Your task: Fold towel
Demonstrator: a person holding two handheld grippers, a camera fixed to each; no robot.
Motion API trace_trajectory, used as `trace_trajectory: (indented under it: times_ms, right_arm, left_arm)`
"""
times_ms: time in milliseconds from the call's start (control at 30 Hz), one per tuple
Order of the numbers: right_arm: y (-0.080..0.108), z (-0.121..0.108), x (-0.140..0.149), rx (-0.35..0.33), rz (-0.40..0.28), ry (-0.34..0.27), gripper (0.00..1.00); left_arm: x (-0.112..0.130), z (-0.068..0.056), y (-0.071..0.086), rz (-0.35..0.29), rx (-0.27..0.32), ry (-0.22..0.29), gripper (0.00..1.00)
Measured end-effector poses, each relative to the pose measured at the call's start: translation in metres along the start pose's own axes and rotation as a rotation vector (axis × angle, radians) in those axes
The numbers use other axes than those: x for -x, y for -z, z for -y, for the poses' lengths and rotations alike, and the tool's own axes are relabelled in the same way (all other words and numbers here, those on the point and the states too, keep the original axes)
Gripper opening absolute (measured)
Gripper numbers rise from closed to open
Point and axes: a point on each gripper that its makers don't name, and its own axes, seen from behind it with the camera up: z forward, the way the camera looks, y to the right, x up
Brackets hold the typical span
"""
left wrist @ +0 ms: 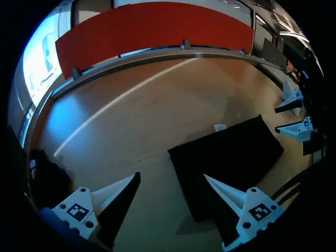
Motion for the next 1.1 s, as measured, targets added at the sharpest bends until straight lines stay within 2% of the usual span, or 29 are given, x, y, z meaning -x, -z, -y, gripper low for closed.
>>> trace_trajectory:
  times_ms: [333,600,867,1100]
  right_arm:
    - [0.014,0.006,0.009,0.000,-0.014,-0.009,0.95]
    - [0.029,0.010,0.021,0.007,-0.024,-0.031,0.95]
    - [0.048,0.017,0.036,0.021,-0.037,-0.060,0.95]
    - [0.055,0.019,0.045,0.028,-0.038,-0.086,0.96]
  left_arm:
    - [0.007,0.001,0.017,-0.013,-0.015,-0.009,1.00]
    - [0.025,0.003,0.036,-0.013,-0.032,0.019,1.00]
    - [0.053,-0.003,0.055,0.000,-0.036,0.054,1.00]
    - [0.069,-0.008,0.065,0.007,-0.040,0.086,1.00]
